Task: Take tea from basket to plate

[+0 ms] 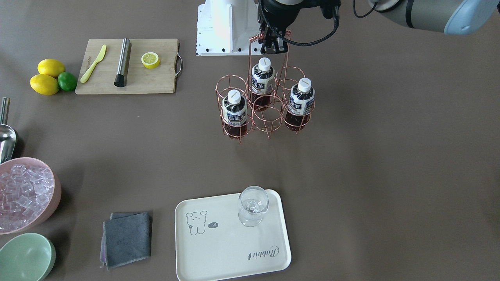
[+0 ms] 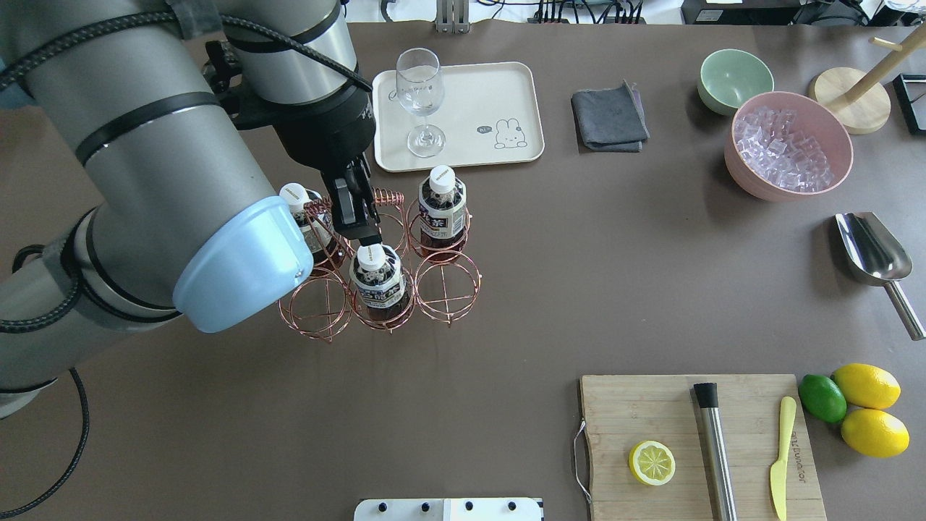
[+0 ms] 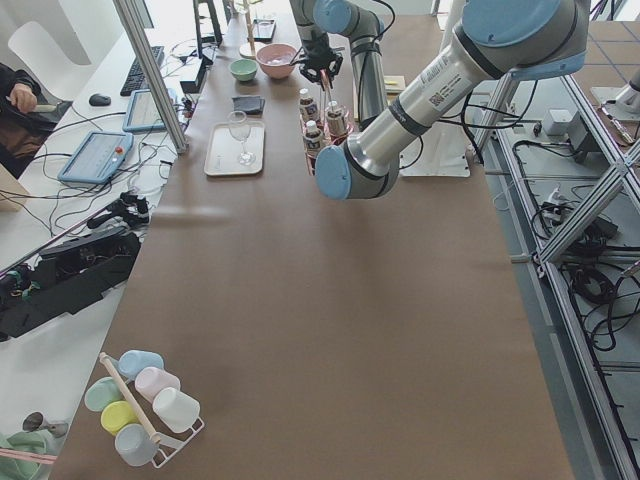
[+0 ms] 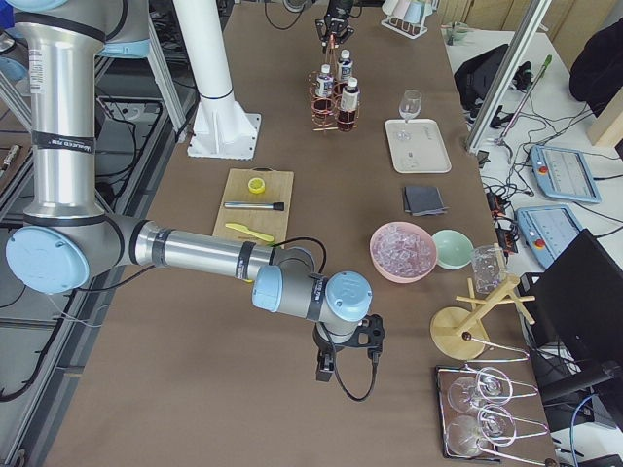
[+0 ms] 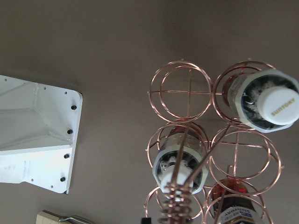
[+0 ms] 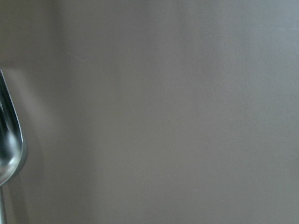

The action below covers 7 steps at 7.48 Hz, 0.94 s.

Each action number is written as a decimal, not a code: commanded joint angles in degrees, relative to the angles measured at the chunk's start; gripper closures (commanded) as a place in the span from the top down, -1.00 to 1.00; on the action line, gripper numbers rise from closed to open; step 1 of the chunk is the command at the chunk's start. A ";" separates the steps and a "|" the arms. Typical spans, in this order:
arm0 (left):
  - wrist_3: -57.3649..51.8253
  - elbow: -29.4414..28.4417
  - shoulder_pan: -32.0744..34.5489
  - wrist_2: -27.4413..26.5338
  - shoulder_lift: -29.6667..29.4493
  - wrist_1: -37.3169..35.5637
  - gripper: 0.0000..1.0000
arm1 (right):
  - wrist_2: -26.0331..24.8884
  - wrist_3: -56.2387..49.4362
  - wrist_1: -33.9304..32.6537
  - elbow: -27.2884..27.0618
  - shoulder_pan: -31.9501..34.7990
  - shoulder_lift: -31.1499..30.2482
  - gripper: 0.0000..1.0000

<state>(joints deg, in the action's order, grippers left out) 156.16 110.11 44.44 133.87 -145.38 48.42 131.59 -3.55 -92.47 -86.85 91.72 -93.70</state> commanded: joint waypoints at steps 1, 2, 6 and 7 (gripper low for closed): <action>-0.07 -1.39 -2.42 -0.10 0.01 2.02 -1.00 | 3.30 -0.14 0.09 -1.65 -0.05 1.32 1.00; -0.07 -2.96 -2.86 -0.11 0.01 4.20 -1.00 | 6.98 -0.22 0.18 -1.57 -0.05 1.85 1.00; 0.02 -5.17 -3.56 -0.11 -0.95 6.76 -1.00 | 19.17 -0.13 20.91 -2.10 -4.27 2.03 1.00; 0.02 -7.09 -4.26 -0.11 -1.48 9.38 -1.00 | 21.24 0.91 21.88 -2.19 -5.75 2.47 1.00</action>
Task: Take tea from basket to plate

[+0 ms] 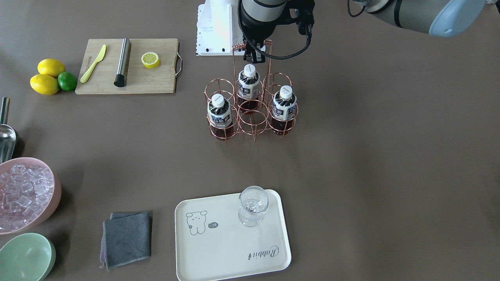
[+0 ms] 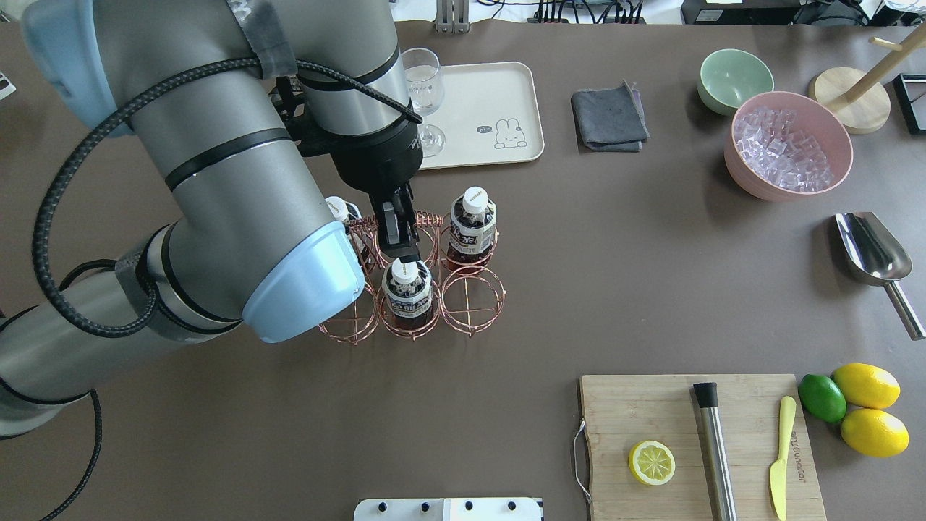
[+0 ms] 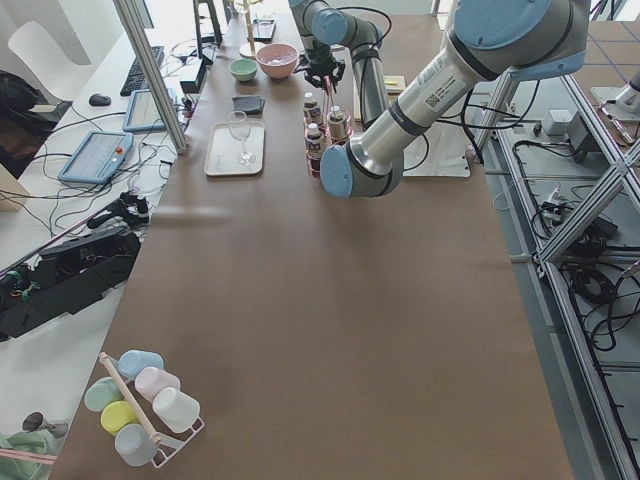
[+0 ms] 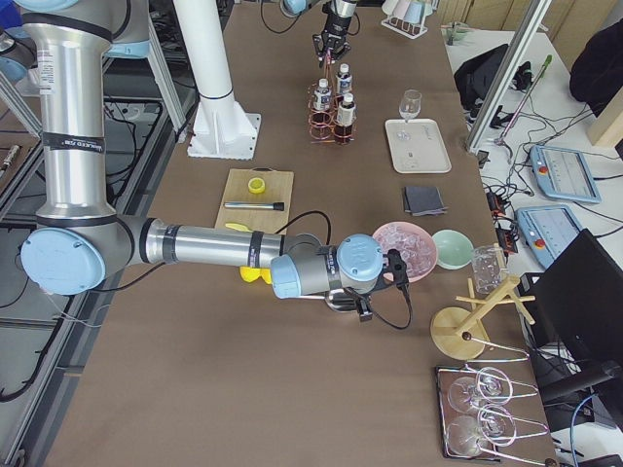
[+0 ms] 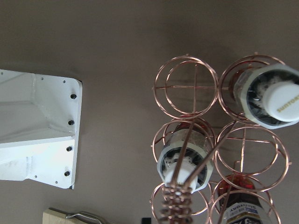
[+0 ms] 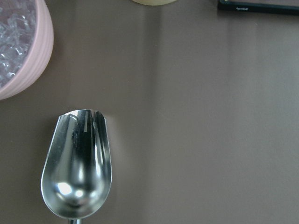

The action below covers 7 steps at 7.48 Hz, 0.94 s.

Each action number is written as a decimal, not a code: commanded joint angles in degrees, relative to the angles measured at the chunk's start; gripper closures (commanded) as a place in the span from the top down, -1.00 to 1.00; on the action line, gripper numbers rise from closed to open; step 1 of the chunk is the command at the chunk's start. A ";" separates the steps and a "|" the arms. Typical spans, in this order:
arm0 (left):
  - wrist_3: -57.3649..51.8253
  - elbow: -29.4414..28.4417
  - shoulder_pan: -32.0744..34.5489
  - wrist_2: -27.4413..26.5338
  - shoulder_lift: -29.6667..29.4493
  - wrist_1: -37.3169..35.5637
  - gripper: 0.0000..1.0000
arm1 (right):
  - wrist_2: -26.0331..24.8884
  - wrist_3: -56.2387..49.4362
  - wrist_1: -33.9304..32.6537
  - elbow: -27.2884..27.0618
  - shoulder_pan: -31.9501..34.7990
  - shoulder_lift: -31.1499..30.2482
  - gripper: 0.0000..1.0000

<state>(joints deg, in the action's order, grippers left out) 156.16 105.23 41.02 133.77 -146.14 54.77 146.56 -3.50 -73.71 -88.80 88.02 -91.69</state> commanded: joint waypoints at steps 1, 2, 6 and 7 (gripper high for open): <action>0.02 -2.75 -1.29 0.00 -1.07 3.32 -1.00 | 6.54 1.38 2.96 -1.45 -4.41 1.16 1.00; 0.02 -2.67 -1.30 0.00 -0.98 3.32 -1.00 | 8.03 1.22 3.05 -2.51 -5.04 2.47 1.00; 0.02 -2.14 -2.00 0.00 -1.07 3.32 -1.00 | 9.71 -0.10 10.69 -4.87 -12.76 5.56 1.00; 0.02 -1.79 -2.00 -0.08 -1.25 3.32 -1.00 | 7.54 0.59 11.04 -6.63 -14.35 6.43 1.00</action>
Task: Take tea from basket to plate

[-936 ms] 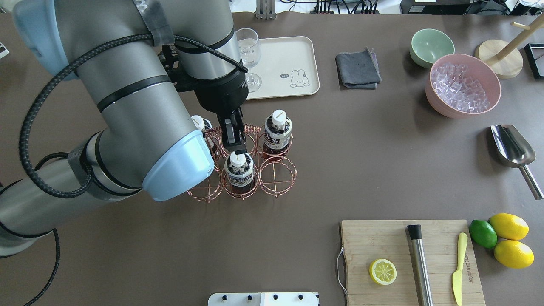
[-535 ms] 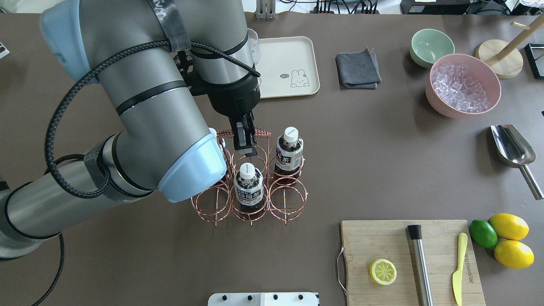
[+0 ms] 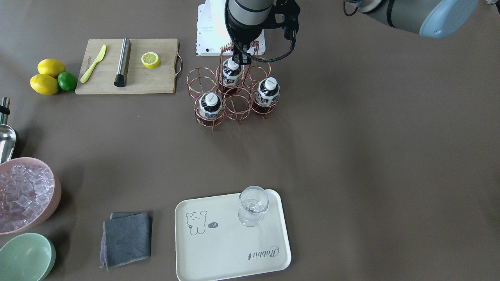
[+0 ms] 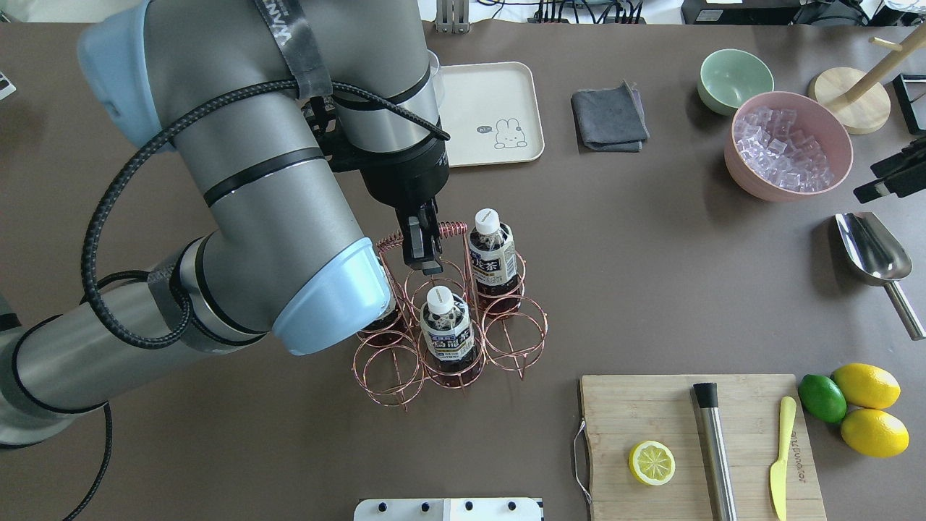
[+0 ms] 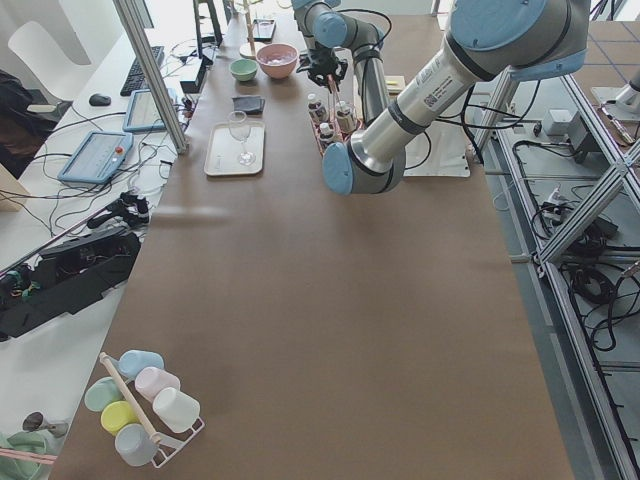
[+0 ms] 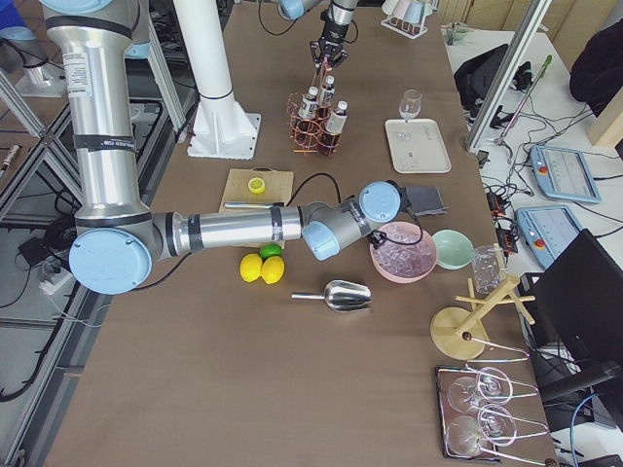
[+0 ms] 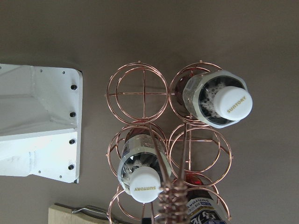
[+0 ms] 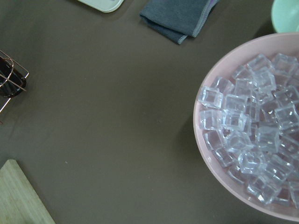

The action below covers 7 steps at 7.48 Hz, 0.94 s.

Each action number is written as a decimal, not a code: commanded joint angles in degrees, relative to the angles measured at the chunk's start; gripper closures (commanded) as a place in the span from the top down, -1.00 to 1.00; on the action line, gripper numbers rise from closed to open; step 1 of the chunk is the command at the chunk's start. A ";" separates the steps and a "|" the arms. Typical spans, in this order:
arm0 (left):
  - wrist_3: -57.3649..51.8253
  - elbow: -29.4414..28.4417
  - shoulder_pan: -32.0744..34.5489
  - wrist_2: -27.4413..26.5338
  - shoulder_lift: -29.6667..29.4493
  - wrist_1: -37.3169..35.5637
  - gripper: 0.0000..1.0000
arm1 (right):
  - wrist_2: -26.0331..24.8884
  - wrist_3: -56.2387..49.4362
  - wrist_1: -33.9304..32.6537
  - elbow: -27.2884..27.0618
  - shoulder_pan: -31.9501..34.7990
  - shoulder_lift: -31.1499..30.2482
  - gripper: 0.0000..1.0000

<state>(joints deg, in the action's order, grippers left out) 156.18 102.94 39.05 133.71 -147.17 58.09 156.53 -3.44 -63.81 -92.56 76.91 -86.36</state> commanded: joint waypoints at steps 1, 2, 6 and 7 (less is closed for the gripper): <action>0.09 1.46 -0.11 -0.03 -0.23 0.01 -1.00 | -2.46 2.72 1.23 -3.68 -5.52 1.80 0.96; 0.09 1.39 -0.20 -0.03 -0.49 0.01 -1.00 | -2.63 5.26 1.23 -3.77 -9.54 4.51 0.96; 0.44 1.12 -1.78 -0.12 -1.19 0.01 -1.00 | -4.74 6.43 9.11 -5.25 -14.58 7.43 0.99; 0.53 1.21 -1.87 -0.21 -1.10 0.01 -1.00 | -4.57 6.43 13.40 -5.53 -14.68 7.26 0.99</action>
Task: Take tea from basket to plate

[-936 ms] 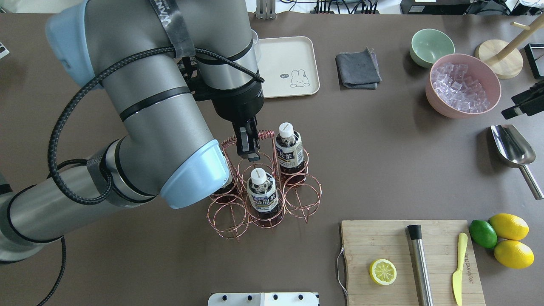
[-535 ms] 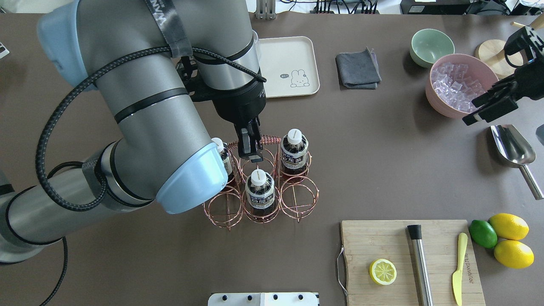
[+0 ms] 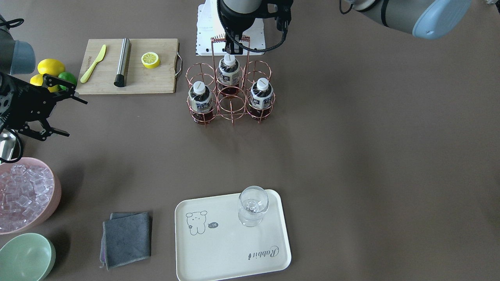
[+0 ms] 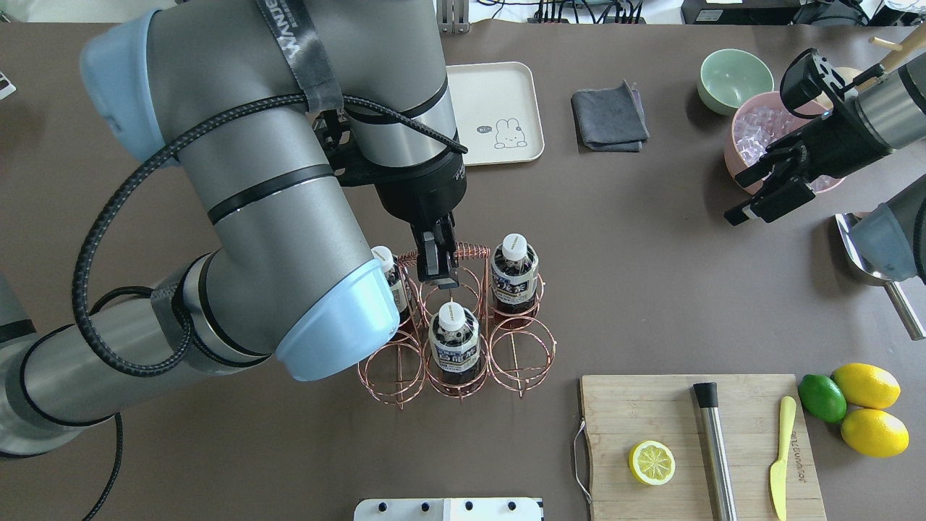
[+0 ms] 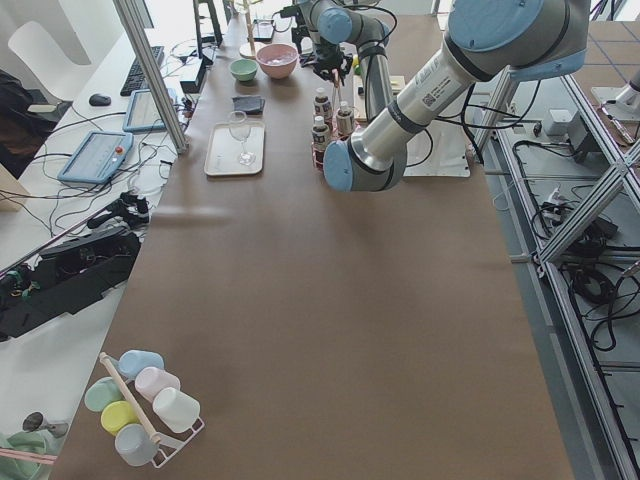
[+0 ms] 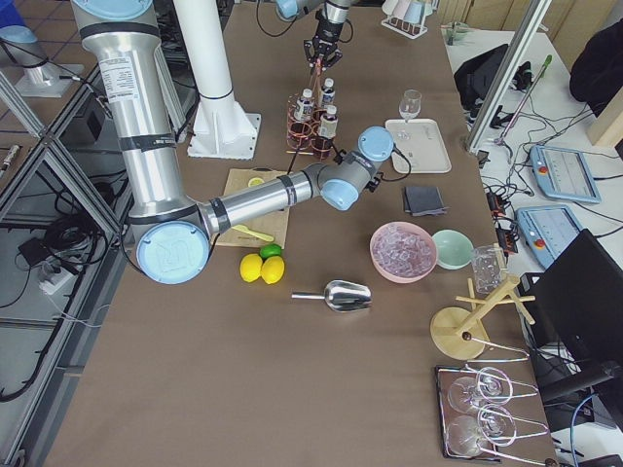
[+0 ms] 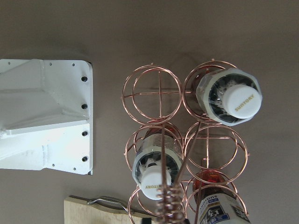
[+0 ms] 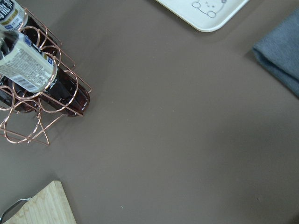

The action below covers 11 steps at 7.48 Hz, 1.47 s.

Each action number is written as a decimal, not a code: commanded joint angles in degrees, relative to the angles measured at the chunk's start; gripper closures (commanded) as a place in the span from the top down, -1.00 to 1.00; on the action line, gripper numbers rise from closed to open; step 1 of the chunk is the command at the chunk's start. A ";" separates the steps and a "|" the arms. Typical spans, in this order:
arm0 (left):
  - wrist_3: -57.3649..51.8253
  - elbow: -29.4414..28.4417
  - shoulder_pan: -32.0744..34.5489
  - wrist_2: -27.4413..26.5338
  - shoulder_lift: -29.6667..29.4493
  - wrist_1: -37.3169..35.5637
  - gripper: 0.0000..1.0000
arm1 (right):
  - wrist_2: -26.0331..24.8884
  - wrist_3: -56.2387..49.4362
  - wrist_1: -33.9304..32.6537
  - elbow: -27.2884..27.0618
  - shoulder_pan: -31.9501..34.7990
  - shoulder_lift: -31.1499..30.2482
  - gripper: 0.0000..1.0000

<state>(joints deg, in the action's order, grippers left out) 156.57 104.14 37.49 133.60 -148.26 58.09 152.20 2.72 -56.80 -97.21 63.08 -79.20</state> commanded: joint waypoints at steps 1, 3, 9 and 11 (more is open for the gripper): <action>0.14 0.10 -0.58 -0.10 -0.02 0.00 -1.00 | -0.23 0.36 11.31 -0.53 -2.33 0.18 0.98; 0.14 0.36 -1.02 -0.10 -0.10 0.00 -1.00 | -0.41 0.36 17.31 -0.79 -3.40 0.27 0.96; 0.23 1.24 -3.48 -0.54 -0.54 -0.09 -1.00 | -17.97 19.79 33.35 -5.36 -15.56 4.57 0.99; 0.23 1.33 -3.74 -0.54 -0.45 -0.09 -1.00 | -31.22 24.79 37.99 -5.27 -23.25 7.11 0.99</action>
<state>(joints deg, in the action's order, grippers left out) 156.79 105.36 34.06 133.10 -148.77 58.01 131.59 22.75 -22.81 -102.39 46.19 -74.28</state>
